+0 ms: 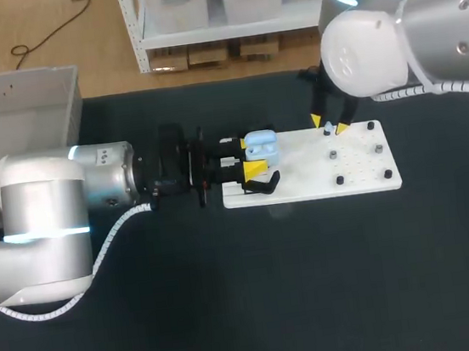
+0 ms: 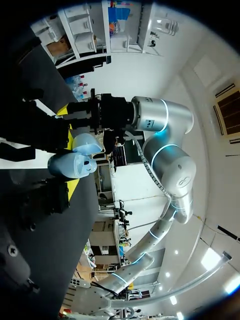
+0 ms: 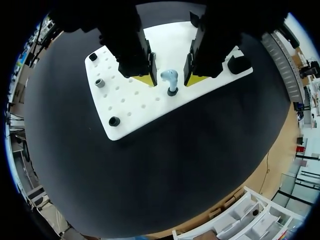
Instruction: Pick up each earbud case from the left stands, insert the matching earbuds, close the lid, and place the case in the box.
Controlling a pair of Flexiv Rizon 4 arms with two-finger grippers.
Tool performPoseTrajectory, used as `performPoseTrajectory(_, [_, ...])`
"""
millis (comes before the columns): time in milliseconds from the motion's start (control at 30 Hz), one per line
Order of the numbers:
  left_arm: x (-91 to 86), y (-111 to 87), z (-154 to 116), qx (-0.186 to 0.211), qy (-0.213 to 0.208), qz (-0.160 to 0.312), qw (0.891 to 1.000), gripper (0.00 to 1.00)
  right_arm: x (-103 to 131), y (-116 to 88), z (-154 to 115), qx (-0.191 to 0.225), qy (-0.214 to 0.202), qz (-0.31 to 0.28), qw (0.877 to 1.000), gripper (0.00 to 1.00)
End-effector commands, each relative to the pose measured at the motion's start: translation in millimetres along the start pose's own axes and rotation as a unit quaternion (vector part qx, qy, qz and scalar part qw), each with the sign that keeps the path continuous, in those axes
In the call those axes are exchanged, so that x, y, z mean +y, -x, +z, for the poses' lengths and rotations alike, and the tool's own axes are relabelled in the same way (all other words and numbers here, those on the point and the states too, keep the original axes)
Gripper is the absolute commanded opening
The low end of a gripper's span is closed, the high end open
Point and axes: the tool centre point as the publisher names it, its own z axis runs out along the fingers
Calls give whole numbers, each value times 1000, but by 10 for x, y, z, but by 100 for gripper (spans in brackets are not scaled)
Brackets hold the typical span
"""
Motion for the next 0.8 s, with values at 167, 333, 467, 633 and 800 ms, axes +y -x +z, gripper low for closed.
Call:
performPoseTrajectory(167, [-7,-53,4,-7,2,1,1000,0,2,37,17,5,-1,2,1000,33])
performPoseTrajectory(333, [-7,-53,4,-7,2,1,1000,0,0,40,20,5,0,3,1000,30])
performPoseTrajectory(467, [-7,-53,4,-7,2,1,1000,0,-2,41,18,6,1,3,1000,16])
performPoseTrajectory(633, [-7,-53,4,-7,2,1,1000,0,-7,33,26,9,0,2,1000,11])
performPoseTrajectory(800, [-7,-53,4,-7,2,1,1000,0,-8,31,26,10,-1,3,1000,12])
